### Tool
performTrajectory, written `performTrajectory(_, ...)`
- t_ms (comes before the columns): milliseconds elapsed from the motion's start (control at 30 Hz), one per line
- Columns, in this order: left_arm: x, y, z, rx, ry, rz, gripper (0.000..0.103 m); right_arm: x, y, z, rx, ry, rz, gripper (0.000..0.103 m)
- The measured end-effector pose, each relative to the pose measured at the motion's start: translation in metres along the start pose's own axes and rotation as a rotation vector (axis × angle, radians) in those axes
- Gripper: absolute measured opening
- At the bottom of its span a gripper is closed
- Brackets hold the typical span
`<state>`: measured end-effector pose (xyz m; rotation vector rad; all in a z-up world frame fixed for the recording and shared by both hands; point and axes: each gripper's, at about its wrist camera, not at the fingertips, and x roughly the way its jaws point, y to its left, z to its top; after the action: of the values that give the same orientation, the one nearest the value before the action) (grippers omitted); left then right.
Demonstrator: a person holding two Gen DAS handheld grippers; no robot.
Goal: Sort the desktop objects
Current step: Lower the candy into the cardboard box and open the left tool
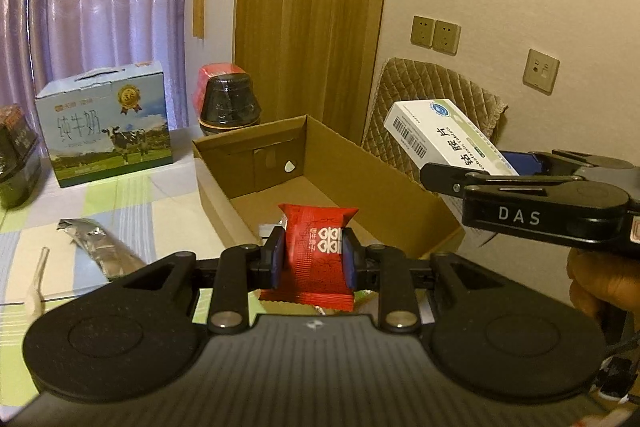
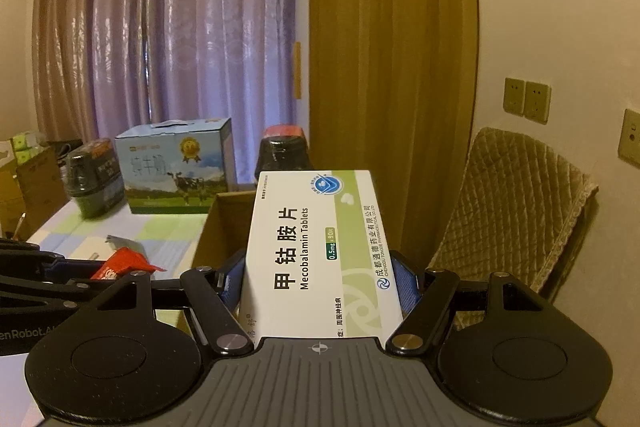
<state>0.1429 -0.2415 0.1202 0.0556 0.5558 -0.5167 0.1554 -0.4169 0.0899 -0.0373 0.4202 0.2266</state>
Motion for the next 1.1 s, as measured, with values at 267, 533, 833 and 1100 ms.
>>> performTrajectory(267,0.035,-0.005,0.007,0.006,0.028,-0.022,0.024,0.027,-0.018,0.000,0.033,0.035,-0.006,0.069)
performTrajectory(533,0.067,-0.006,0.007,0.006,0.064,-0.029,0.024,0.049,-0.032,-0.008,0.055,0.071,-0.009,0.069)
performTrajectory(833,0.085,-0.008,0.002,0.000,0.074,-0.042,0.024,0.061,-0.037,-0.011,0.062,0.087,-0.009,0.069)
performTrajectory(1100,0.087,0.004,0.003,-0.042,0.064,-0.031,0.030,0.064,-0.034,-0.009,0.065,0.088,-0.001,0.069)
